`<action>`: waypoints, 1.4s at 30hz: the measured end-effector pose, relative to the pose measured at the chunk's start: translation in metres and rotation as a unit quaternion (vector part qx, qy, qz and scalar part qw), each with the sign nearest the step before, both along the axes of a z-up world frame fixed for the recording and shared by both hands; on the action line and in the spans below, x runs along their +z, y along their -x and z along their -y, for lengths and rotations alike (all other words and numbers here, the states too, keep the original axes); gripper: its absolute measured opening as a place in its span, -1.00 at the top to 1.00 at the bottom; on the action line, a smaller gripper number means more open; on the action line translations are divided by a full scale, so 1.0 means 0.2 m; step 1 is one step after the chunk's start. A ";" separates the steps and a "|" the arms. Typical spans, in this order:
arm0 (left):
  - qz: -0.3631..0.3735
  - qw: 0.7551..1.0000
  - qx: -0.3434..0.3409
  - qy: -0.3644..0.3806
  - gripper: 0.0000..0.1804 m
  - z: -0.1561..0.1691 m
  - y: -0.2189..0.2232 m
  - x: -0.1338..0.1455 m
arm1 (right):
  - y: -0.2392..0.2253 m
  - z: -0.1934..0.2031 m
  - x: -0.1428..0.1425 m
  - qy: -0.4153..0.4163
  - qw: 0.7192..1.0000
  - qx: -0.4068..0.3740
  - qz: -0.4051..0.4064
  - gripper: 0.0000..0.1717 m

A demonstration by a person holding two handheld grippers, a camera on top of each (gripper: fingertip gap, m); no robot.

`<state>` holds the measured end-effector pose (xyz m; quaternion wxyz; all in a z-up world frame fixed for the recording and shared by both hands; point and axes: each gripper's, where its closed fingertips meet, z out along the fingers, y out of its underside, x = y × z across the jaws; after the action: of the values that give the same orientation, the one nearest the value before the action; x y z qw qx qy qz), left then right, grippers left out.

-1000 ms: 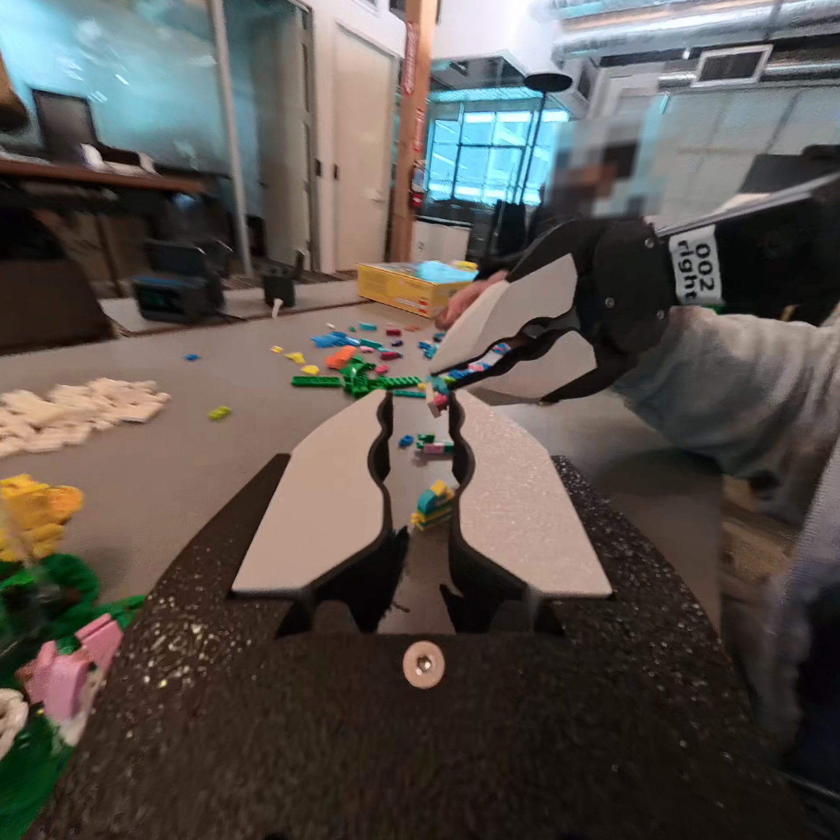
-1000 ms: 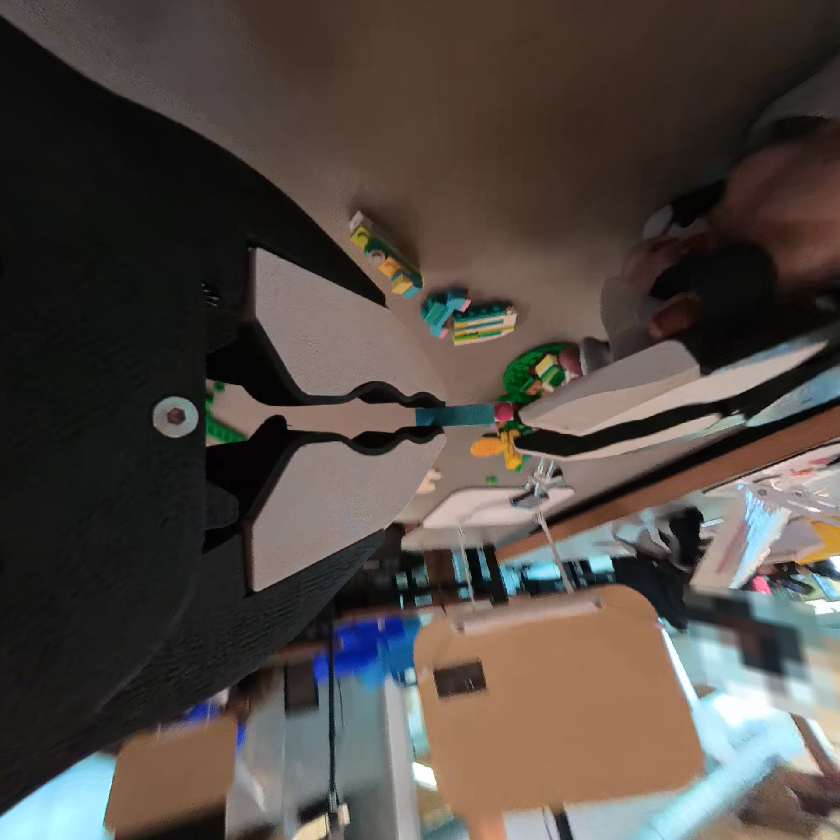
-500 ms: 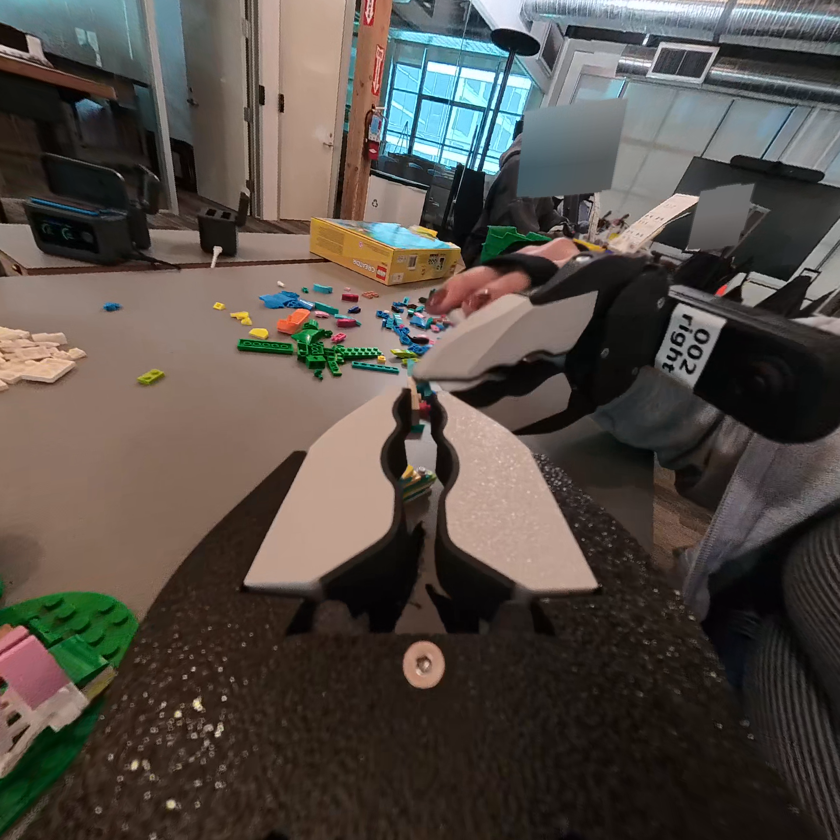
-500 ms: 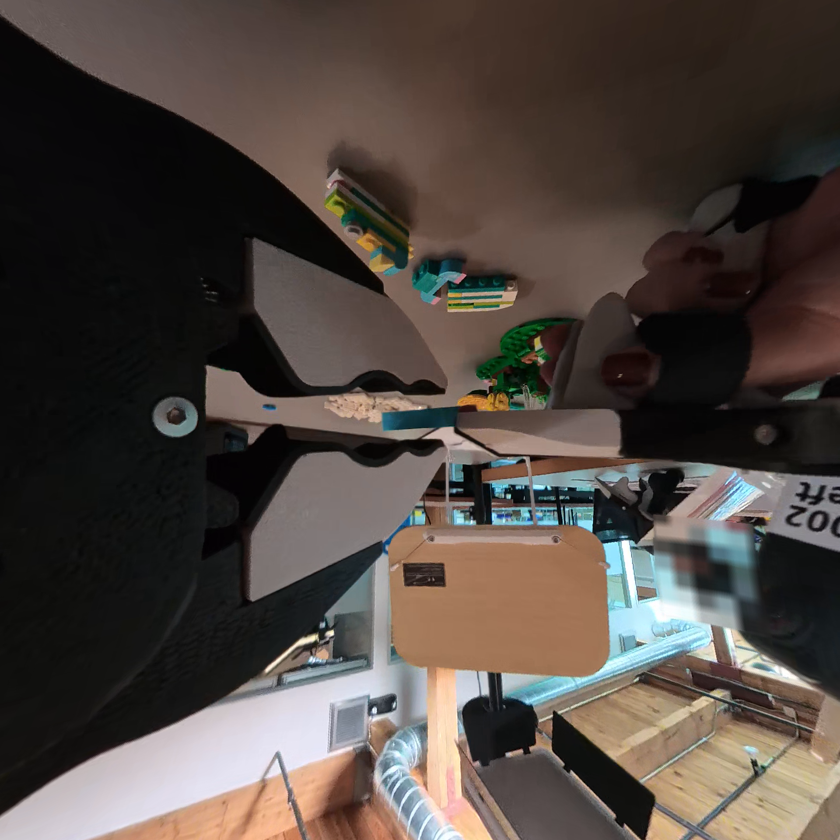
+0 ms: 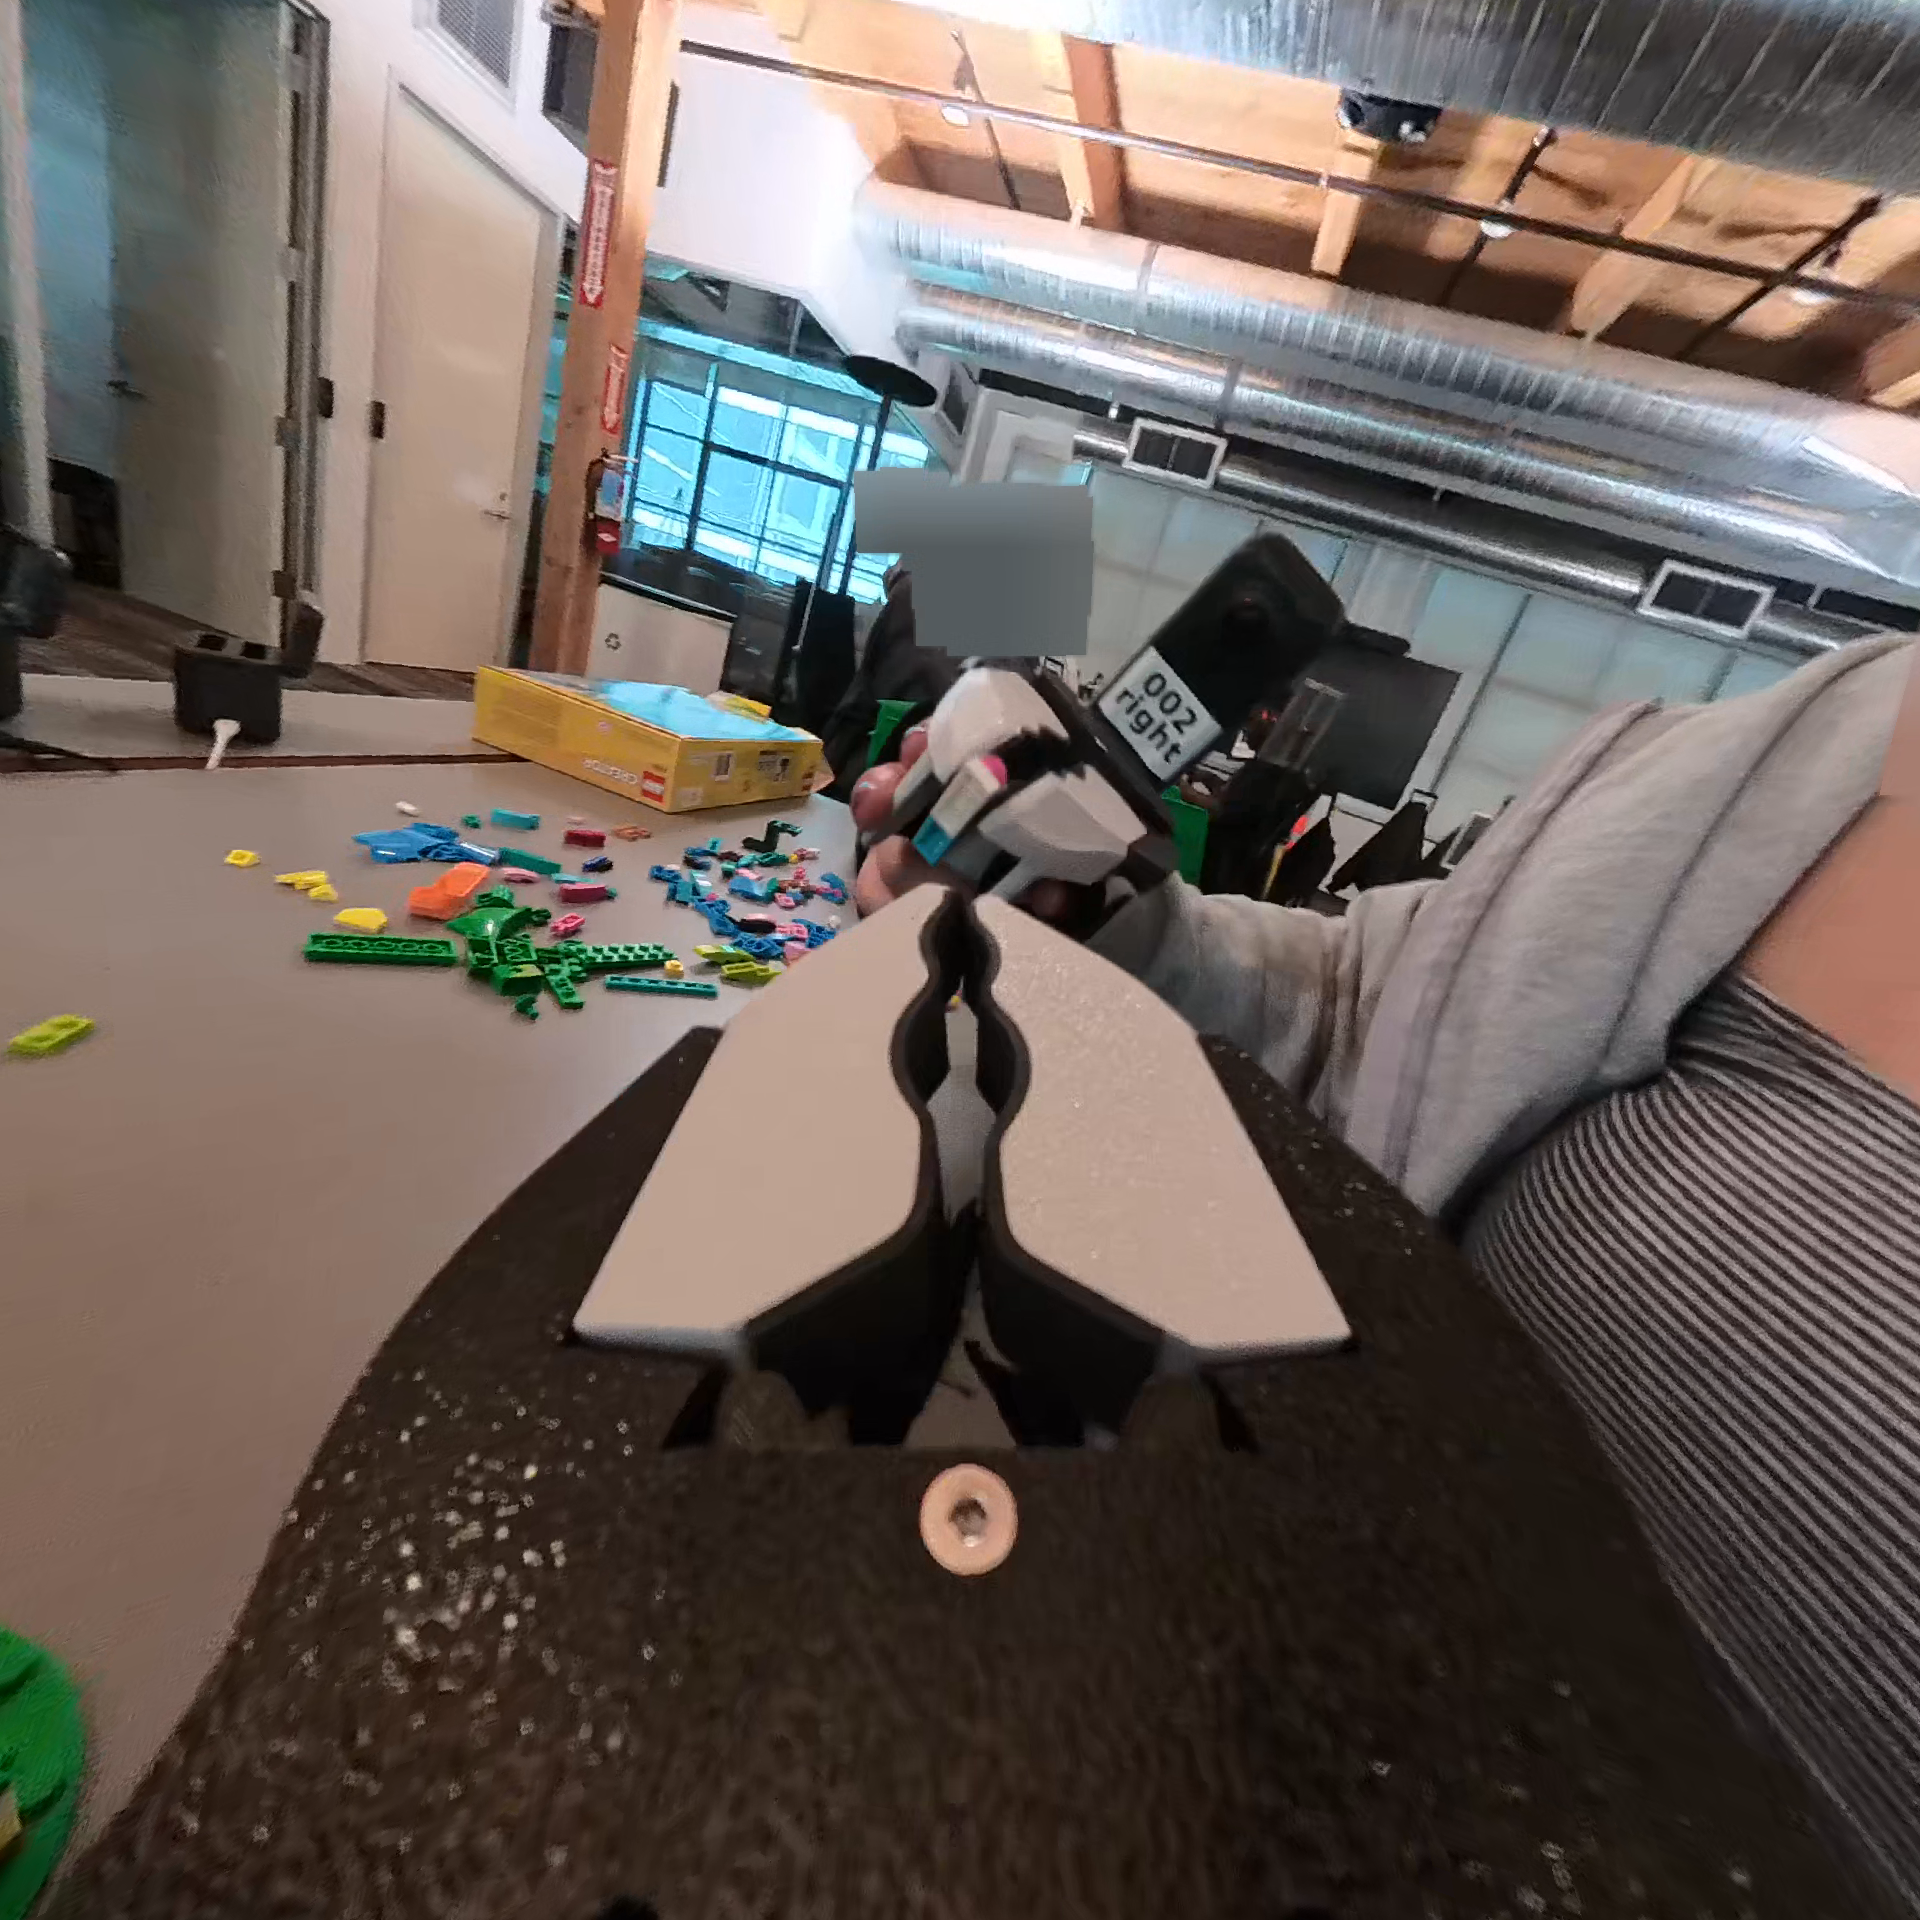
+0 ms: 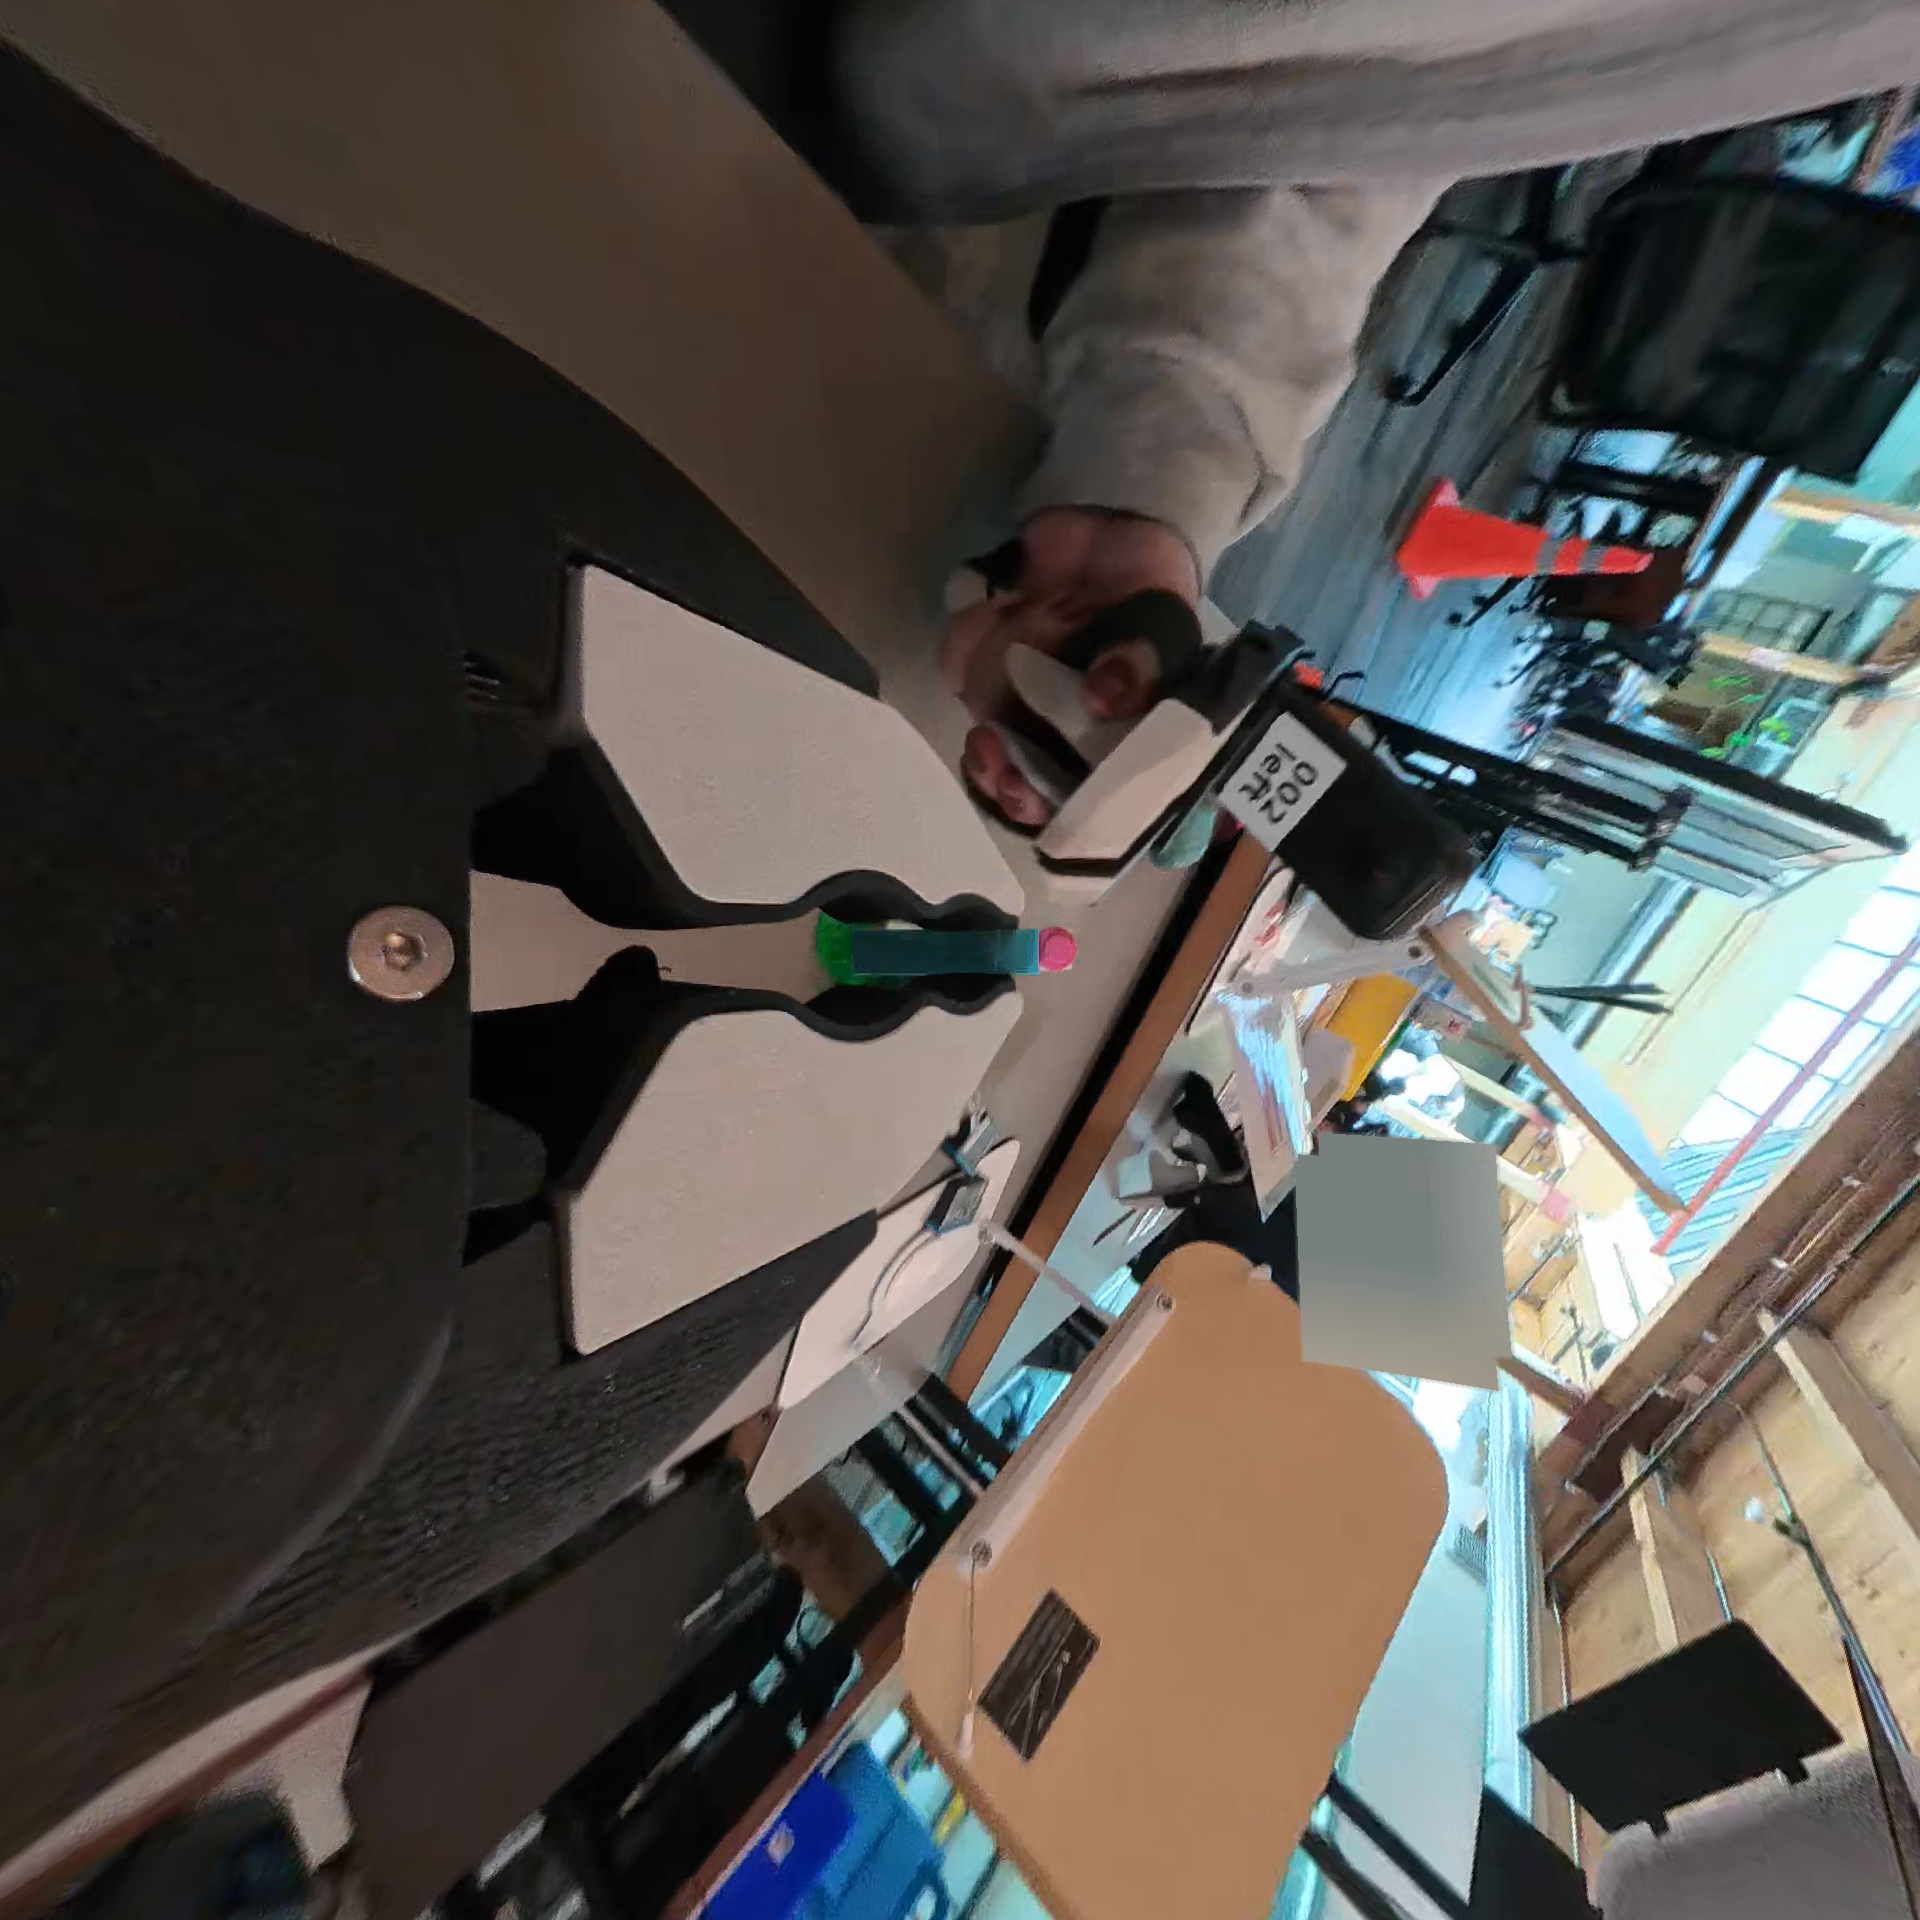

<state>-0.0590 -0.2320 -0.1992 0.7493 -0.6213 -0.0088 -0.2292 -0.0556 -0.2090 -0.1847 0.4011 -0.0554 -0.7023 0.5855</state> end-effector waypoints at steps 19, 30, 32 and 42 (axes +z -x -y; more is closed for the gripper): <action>0.024 0.999 -0.023 0.036 0.91 -0.07 -0.08 -0.03 | -0.01 0.08 -0.11 -0.252 0.954 -0.070 -0.145 0.92; 0.092 0.990 -0.109 -0.023 0.91 -0.03 -0.18 0.08 | -0.12 0.12 0.02 0.036 0.999 0.019 -0.029 0.93; 0.112 0.985 -0.123 -0.032 0.91 -0.03 -0.19 0.09 | -0.13 0.13 0.02 0.085 0.996 0.037 -0.004 0.93; 0.062 0.994 -0.084 -0.027 0.91 -0.03 -0.17 0.07 | -0.13 0.13 0.01 0.158 0.981 0.082 0.074 0.94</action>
<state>-0.0252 -0.2251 -0.1861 0.7420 -0.5840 0.0028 -0.3294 -0.0296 -0.2341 -0.1821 0.2849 -0.1038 -0.6310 0.7141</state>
